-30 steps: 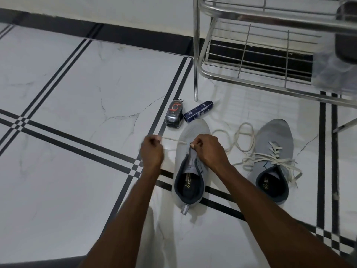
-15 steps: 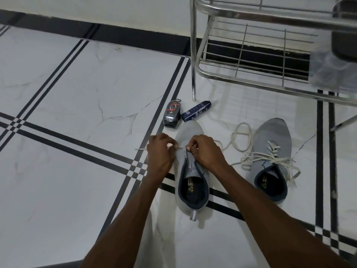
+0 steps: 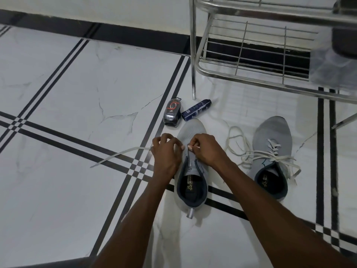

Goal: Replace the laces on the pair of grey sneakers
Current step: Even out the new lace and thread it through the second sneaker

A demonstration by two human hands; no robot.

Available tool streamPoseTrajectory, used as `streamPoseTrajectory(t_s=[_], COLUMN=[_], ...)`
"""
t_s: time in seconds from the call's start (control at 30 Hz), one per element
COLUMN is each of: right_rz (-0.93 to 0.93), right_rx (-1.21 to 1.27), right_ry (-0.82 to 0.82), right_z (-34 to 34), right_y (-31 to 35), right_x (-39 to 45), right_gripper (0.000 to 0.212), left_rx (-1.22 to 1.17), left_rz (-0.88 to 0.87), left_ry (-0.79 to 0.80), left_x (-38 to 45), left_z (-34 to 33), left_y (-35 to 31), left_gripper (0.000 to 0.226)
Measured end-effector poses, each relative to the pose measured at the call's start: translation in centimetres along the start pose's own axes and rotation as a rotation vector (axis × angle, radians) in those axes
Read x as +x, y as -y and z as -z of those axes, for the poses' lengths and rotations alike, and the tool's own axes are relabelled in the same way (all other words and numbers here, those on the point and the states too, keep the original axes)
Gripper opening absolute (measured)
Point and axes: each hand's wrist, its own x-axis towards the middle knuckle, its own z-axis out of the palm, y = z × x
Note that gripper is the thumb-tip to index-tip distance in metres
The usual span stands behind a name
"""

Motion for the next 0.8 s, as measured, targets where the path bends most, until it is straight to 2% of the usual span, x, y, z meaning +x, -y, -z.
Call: streamPoseTrajectory(t_s=[0.07,0.13,0.2,0.27,0.33,0.43,0.53,0.63,0.7,0.8], right_rz=[0.017,0.043,0.063,0.061,0.046,0.036,0.033,-0.031,-0.071,-0.064], right_rx=[0.015,0.024,0.027,0.017,0.0,-0.026,-0.079,-0.176,-0.117,-0.064], right_ry=[0.0,-0.008,-0.003,-0.002,0.003,0.047,0.083,0.086,0.1,0.136], right_z=[0.3,0.5,0.8,0.8,0.7,1.0,2.7,5.4,6.7,7.2], right_y=[-0.7,-1.0,-0.9,-0.7,-0.5,0.1,0.1,-0.8,-1.6,-1.9], right_x=[-0.2,-0.3,-0.2,-0.2,-0.2,0.0,0.0,0.2,0.1,-0.1], right_gripper=[0.002,0.005,0.007,0.009,0.009,0.006,0.011,0.014,0.006,0.01], left_rx=[-0.117,-0.187,-0.075,-0.018,-0.047,-0.055,-0.111,-0.187,-0.22,-0.299], left_rz=[0.074,0.262,0.397,0.312,0.134,-0.031,0.012,0.038,0.028,0.019], left_ry=[-0.068,-0.23,-0.326,-0.3,-0.202,-0.031,0.002,0.004,0.006,-0.01], left_x=[0.2,0.8,0.8,0.3,-0.1,-0.2,0.1,0.2,0.1,-0.4], left_z=[0.4,2.0,3.0,2.9,2.2,0.6,-0.3,-0.5,-0.6,-0.4], left_y=[0.1,0.7,1.2,1.2,0.9,-0.1,-0.7,-0.1,0.1,-0.5], left_gripper=[0.006,0.01,0.01,0.021,0.034,0.022,0.005,0.01,0.009,0.007])
